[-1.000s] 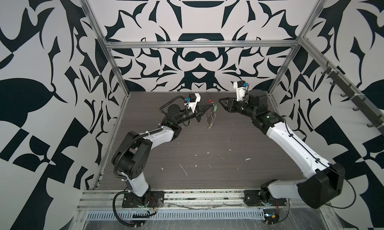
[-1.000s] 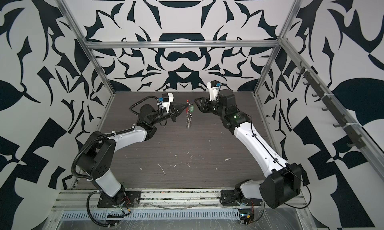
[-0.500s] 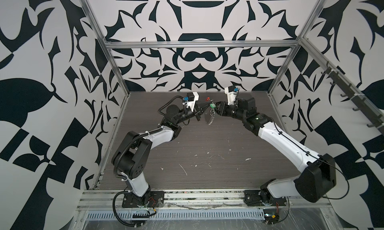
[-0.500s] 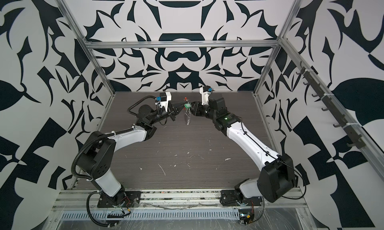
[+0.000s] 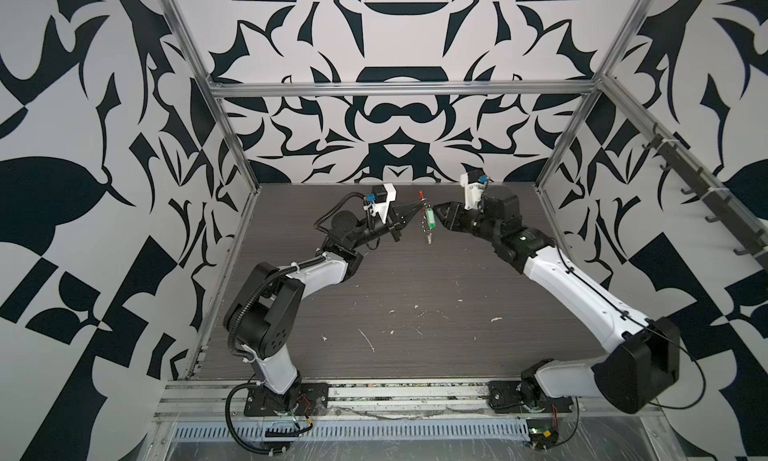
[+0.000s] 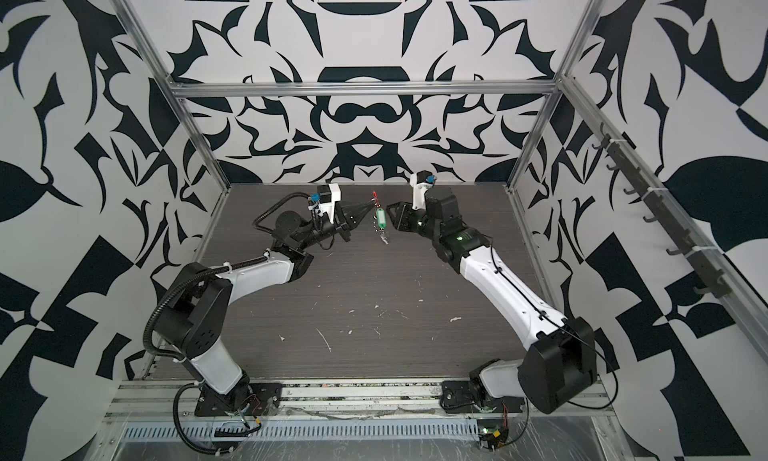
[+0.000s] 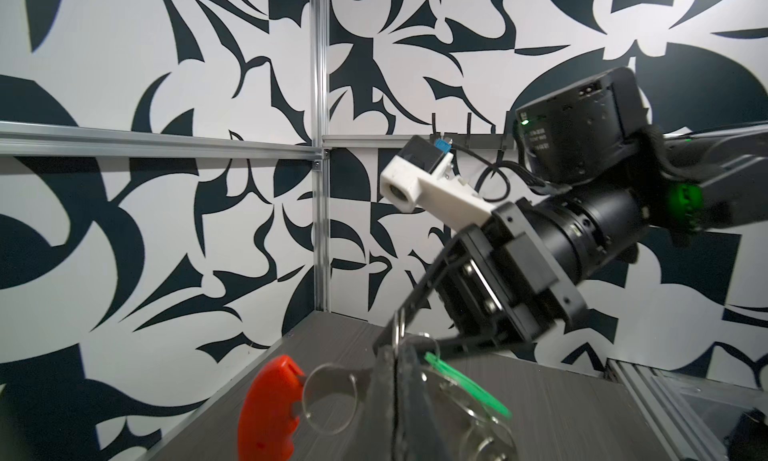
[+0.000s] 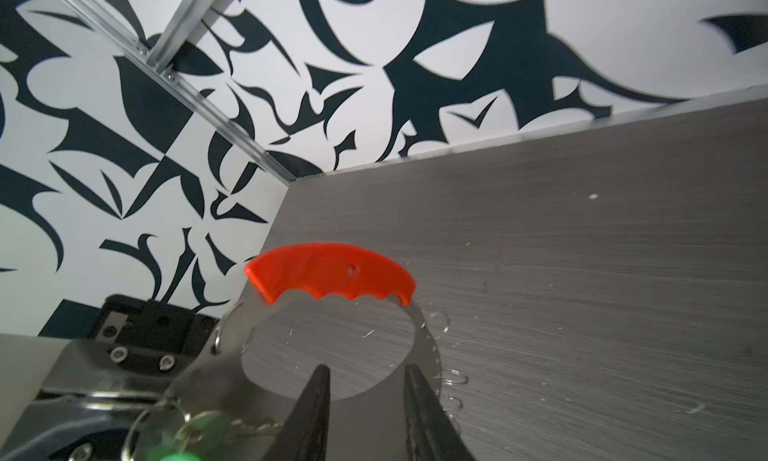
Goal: Put the keys on the keyring
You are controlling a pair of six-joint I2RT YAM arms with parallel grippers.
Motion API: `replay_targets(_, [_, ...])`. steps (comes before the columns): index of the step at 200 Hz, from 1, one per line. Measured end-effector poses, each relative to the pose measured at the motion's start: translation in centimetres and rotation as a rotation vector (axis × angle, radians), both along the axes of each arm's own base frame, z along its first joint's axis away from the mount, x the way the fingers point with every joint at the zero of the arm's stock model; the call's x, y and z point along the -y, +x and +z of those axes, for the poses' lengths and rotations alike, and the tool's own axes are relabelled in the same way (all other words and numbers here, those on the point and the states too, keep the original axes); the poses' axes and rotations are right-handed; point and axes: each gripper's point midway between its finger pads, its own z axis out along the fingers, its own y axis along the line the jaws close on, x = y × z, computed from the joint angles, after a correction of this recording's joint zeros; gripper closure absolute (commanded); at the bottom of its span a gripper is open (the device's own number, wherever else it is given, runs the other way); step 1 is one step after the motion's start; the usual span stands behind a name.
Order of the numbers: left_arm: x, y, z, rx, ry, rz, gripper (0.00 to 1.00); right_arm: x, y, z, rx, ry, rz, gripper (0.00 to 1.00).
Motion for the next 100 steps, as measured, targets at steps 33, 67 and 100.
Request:
replay_targets(33, [-0.1, -0.6, -0.1, -0.015, 0.008, -0.059, 1.0, 0.3, -0.8, 2.6, 0.097, 0.015, 0.084, 0.65])
replay_targets(67, [-0.1, -1.2, -0.1, -0.031, 0.014, -0.106, 1.0, -2.7, -2.2, 4.6, 0.185, 0.082, 0.283, 0.62])
replay_targets(100, [0.0, -1.7, -0.2, -0.044, 0.017, -0.139, 1.0, -4.3, -2.7, 5.2, 0.229, 0.128, 0.396, 0.63])
